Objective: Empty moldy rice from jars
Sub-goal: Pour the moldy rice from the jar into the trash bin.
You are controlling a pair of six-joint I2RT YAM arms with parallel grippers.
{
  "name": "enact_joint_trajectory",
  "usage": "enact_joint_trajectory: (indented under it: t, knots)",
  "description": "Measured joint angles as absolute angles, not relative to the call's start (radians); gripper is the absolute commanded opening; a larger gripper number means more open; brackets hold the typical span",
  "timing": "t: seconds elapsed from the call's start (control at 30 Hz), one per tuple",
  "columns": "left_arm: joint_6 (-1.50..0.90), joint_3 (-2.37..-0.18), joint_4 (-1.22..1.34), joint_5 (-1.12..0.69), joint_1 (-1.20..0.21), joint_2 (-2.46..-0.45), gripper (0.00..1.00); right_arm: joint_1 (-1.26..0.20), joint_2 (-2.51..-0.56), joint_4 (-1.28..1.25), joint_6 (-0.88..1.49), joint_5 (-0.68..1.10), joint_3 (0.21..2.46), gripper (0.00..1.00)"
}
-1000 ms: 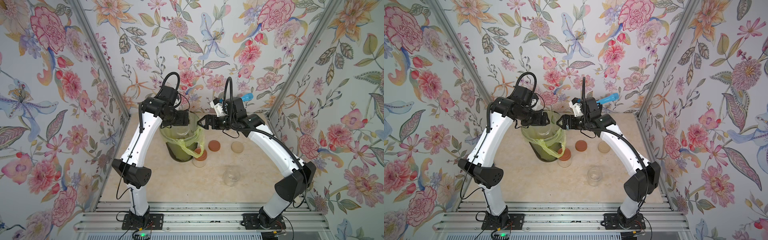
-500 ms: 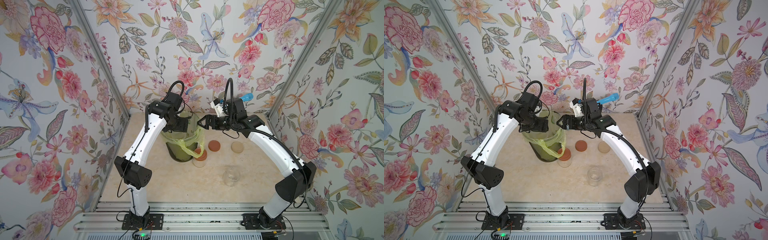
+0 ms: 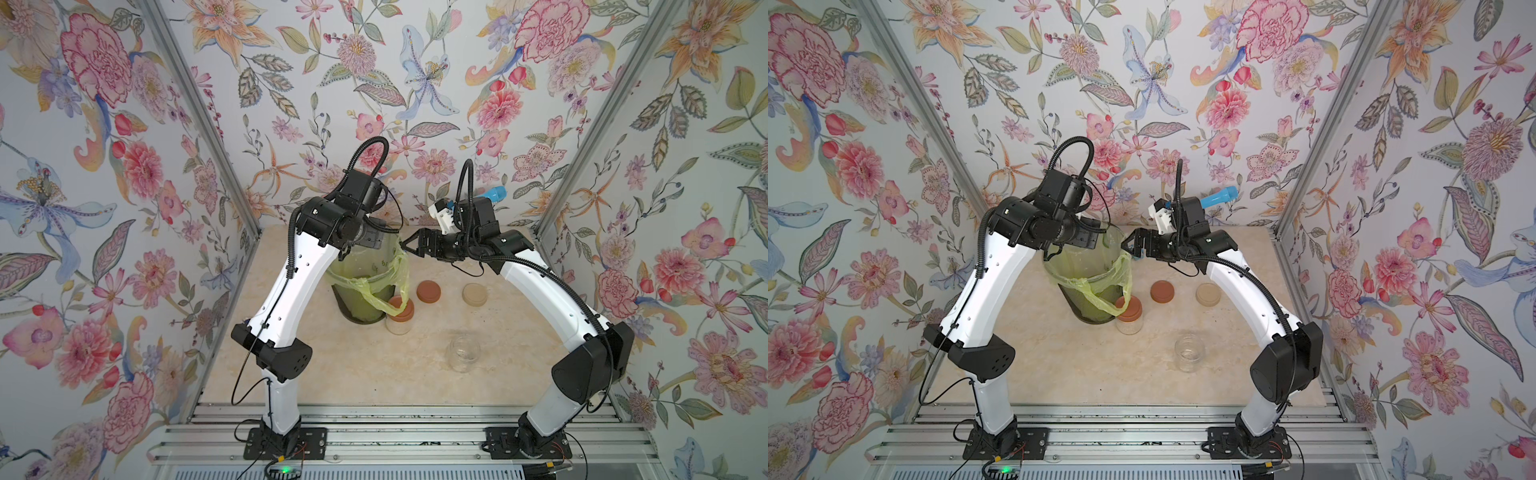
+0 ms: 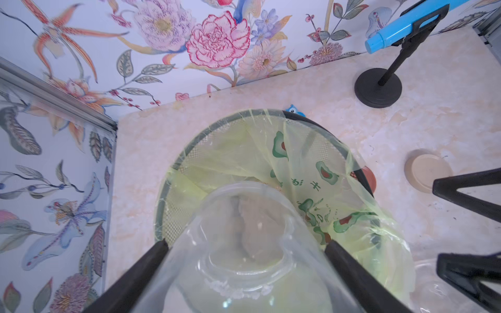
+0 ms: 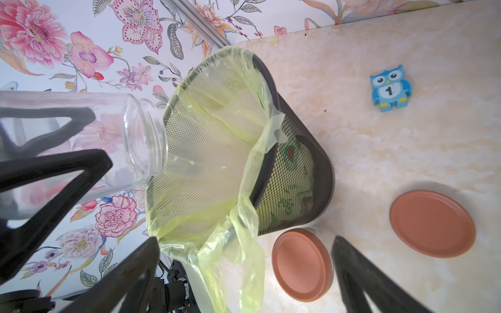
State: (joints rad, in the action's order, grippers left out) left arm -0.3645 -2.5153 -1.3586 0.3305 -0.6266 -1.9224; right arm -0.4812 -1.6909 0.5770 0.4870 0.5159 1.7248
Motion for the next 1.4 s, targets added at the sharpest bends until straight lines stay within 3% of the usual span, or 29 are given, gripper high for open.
enact_joint_trajectory:
  t: [0.27, 0.7, 0.97, 1.2, 1.4]
  knots:
    - [-0.23, -2.366, -1.259, 0.633, -0.854, -1.903, 0.0, -0.457, -1.685, 0.569, 0.513, 0.54, 1.697, 1.0]
    - [-0.194, -2.349, -1.153, 0.706, -0.844, -1.881, 0.0, -0.449, -1.64, 0.554, 0.522, 0.542, 1.667, 1.0]
    - [-0.268, -2.538, -1.266, 0.421, -0.703, -1.9, 0.0, -0.449, -1.619, 0.524, 0.551, 0.542, 1.63, 1.0]
    - [-0.409, -2.439, -1.336, -0.001, -0.457, -1.889, 0.0, -0.449, -1.617, 0.49, 0.578, 0.542, 1.606, 1.0]
    - [-0.508, -2.472, -1.353, -0.307, -0.362, -1.922, 0.0, -0.453, -1.617, 0.467, 0.596, 0.542, 1.604, 1.0]
